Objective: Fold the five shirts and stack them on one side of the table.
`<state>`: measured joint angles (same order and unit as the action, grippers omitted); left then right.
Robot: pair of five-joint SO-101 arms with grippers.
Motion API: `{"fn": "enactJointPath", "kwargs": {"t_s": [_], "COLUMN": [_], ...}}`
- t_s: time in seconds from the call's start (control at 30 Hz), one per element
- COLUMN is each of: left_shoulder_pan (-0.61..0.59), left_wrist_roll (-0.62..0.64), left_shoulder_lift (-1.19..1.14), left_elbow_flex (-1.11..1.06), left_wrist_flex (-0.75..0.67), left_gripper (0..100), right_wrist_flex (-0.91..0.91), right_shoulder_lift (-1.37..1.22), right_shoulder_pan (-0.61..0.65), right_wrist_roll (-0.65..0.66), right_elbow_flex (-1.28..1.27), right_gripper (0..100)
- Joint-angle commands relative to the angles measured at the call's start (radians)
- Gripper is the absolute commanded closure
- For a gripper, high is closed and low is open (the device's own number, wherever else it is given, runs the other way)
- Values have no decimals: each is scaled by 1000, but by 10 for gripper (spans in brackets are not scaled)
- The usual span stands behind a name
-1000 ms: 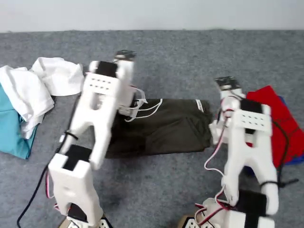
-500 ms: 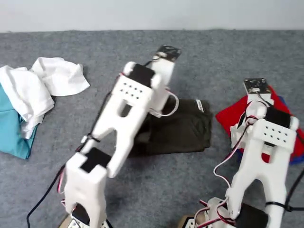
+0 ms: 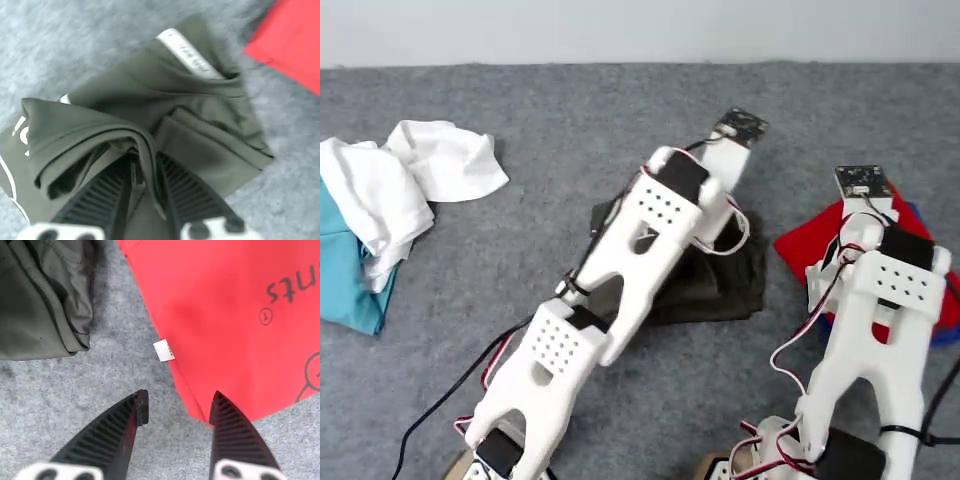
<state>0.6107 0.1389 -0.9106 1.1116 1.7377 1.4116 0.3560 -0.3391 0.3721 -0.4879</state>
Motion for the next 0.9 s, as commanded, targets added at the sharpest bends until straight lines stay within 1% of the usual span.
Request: {"fn": "enactJointPath", "kwargs": {"t_s": [0.0, 0.23, 0.47, 0.7, 0.87], "left_shoulder_pan": [52, 78, 80, 80, 80], "left_wrist_roll": [-12, -12, -12, -12, -14], "left_shoulder_lift": [6, -3, -75, -86, -86], "left_elbow_flex": [39, 38, 48, 160, 163], "left_wrist_flex": [18, 15, -17, -23, -38], "left_gripper": [987, 987, 987, 987, 987], "right_wrist_flex": [8, 8, 8, 8, 8], "right_shoulder_lift": [38, 38, 38, 38, 38], "right_shoulder_pan": [-16, -16, -15, -15, -15], "right_wrist_roll": [9, 9, 9, 9, 9], "right_elbow_flex": [9, 9, 8, 8, 8], "right_gripper": [790, 790, 790, 790, 790]}}
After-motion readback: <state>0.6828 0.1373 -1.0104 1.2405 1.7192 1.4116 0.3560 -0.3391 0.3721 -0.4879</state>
